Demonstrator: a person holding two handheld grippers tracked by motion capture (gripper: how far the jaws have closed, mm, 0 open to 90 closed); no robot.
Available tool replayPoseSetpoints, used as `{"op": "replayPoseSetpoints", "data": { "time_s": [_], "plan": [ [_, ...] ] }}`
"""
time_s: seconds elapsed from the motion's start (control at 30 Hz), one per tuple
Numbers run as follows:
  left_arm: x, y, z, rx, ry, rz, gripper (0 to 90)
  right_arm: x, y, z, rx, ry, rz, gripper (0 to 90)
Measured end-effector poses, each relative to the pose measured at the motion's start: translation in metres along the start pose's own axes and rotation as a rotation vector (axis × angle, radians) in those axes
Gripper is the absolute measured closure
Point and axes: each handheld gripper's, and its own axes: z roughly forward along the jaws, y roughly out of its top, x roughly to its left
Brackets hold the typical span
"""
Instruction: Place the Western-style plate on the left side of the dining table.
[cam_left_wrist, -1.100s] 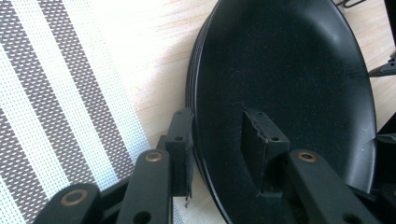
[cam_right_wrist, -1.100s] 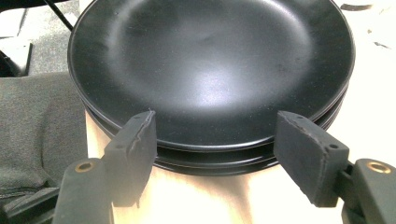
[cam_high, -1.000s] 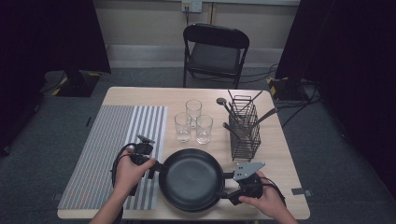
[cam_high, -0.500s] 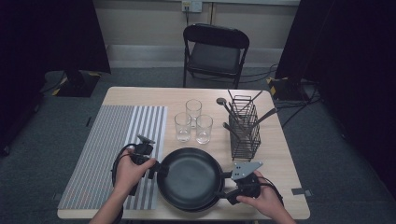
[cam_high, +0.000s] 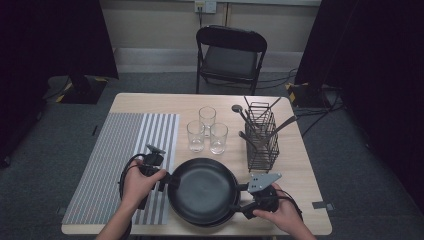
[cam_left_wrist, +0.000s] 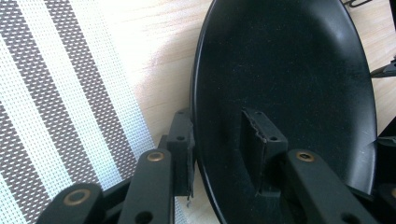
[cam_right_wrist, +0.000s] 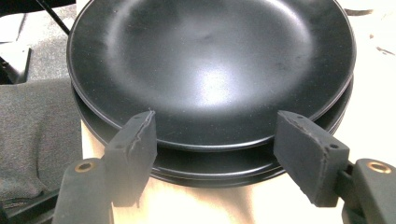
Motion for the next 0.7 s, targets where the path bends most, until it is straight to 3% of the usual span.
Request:
{"op": "replayPoseSetpoints", "data": {
  "time_s": [0.7],
  "plan": [
    [0.0006, 0.0000, 0.0005, -0.008, -0.006, -0.015, 62.0, -0.0003, -0.0010, 0.0007, -0.011, 0.000, 0.002, 29.4]
  ]
}}
